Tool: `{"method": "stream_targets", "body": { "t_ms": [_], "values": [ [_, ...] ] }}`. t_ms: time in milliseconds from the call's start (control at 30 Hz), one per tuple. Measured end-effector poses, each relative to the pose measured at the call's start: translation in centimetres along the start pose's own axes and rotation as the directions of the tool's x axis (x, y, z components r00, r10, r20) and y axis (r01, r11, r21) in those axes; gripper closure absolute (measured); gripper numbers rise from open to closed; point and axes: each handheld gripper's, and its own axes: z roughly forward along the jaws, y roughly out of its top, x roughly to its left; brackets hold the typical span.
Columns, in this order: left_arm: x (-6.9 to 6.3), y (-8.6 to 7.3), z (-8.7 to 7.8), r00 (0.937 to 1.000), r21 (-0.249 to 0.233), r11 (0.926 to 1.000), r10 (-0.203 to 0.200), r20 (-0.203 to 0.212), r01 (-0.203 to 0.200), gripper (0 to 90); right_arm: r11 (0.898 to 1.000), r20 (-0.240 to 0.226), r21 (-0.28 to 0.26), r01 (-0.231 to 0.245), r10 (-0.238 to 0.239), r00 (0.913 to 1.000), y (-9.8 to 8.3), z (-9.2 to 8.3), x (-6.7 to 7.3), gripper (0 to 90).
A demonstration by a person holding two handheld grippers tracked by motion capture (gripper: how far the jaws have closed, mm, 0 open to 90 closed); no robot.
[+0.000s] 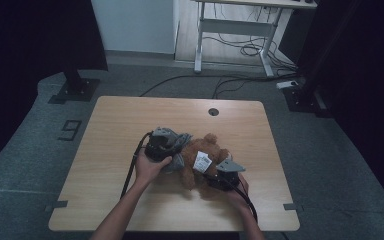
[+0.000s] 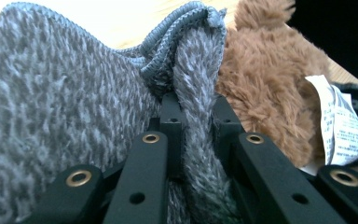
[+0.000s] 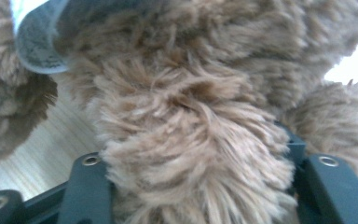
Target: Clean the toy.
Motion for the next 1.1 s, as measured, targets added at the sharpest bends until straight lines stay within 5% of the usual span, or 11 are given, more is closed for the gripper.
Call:
{"method": "stream_targets", "body": {
  "t_ms": [500, 567, 667, 900, 1100],
  "values": [
    [-1.8, -4.7, -1.9, 1.0000, -0.118, 0.9930, 0.000, 0.000, 0.000, 79.5, 1.000, -0.097, 0.018, -0.014, 0.016, 0.9952, -0.2, -3.1, -0.1, 21.5],
    [-2.0, -5.0, -1.9, 1.0000, -0.121, 0.9927, 0.005, 0.006, -0.005, 79.5, 1.000, -0.121, -0.011, -0.019, 0.018, 0.9925, 0.0, -3.9, -0.1, 20.1],
    [-2.6, -5.5, -1.9, 0.9996, -0.120, 0.9926, 0.023, 0.014, -0.021, 79.5, 0.994, -0.138, -0.072, -0.087, 0.076, 0.9876, 0.7, -5.0, -0.3, 18.9],
    [-3.3, -6.8, -2.2, 0.9991, -0.119, 0.9923, 0.038, 0.017, -0.036, 79.5, 0.998, -0.127, 0.009, -0.069, 0.070, 0.9894, 1.3, -2.5, 1.6, 7.9],
    [-3.1, -7.1, -2.2, 0.9994, -0.105, 0.9943, 0.020, 0.027, -0.017, 79.4, 0.999, -0.093, 0.045, -0.015, 0.020, 0.9954, 1.2, -1.6, 2.2, 25.3]
  ]
}}
